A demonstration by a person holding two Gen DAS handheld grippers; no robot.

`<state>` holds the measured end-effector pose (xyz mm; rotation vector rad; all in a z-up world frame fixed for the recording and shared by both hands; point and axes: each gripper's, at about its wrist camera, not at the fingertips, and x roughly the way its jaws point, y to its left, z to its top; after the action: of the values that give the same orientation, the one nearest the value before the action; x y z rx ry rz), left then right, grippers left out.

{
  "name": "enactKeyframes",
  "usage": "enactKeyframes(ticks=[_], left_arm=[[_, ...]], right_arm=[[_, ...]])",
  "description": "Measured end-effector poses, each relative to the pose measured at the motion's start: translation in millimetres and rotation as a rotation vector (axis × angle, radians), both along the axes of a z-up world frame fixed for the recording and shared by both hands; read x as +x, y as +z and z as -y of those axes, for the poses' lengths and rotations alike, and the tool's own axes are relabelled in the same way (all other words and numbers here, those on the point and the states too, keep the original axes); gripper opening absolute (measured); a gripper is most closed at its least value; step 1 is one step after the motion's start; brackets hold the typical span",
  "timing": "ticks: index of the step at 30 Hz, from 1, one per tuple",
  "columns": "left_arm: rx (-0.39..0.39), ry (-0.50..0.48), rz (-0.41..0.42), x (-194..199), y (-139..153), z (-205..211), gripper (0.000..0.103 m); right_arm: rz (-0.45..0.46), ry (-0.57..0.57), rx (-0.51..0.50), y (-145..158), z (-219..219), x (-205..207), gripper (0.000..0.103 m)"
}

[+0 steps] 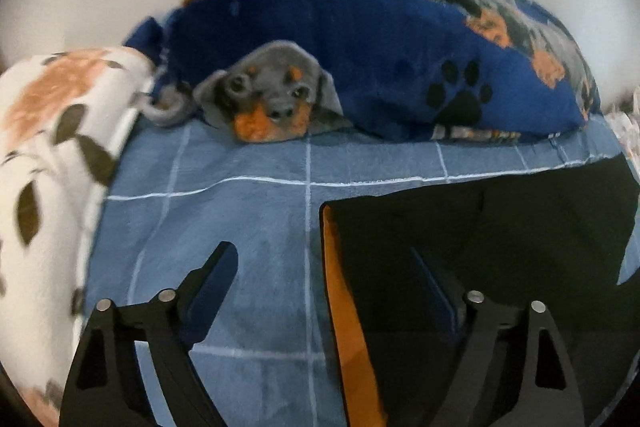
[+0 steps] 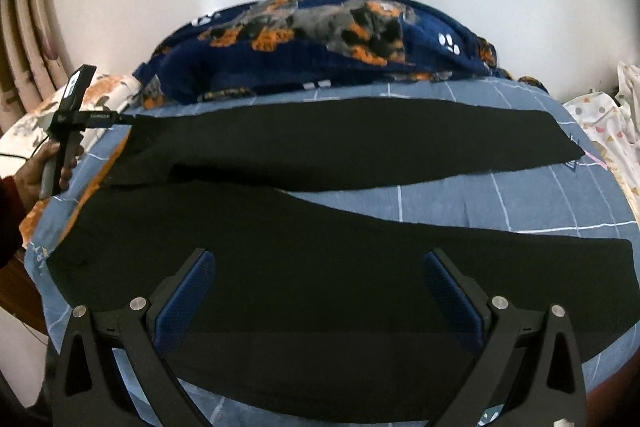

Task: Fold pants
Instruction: 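Grasp the edge of one black pants leg with the left gripper while the right gripper grasps it too, then lift the held leg with both grippers and lay it over the other leg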

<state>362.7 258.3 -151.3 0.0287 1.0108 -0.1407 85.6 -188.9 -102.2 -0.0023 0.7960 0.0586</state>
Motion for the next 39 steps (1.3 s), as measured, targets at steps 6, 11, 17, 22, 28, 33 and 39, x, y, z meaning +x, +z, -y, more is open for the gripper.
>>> enactKeyframes(ticks=[6,11,17,22,28,33,39], left_arm=[[-0.086,-0.098,-0.078,23,-26,7,0.064],[-0.238,-0.019,-0.085,22,-24,-7,0.012],[-0.257,0.008,0.051,-22,23,-4,0.009],[-0.244,-0.049,0.214,-83,79,20,0.009],[-0.245,-0.063,0.291,-152,100,36,0.009],[-0.249,-0.057,0.309,-206,94,46,0.010],[-0.294,-0.036,0.263,-231,83,52,0.010]], right_arm=[[-0.025,-0.011,-0.008,-5,-1,6,0.103],[-0.035,-0.010,-0.004,-8,-3,11,0.103],[-0.049,-0.019,0.146,-1,8,27,0.103],[-0.095,-0.010,0.434,6,24,65,0.103],[-0.170,0.013,0.800,-2,36,135,0.097],[-0.215,-0.039,0.907,-10,35,190,0.087],[-0.293,-0.093,0.990,-34,33,230,0.076]])
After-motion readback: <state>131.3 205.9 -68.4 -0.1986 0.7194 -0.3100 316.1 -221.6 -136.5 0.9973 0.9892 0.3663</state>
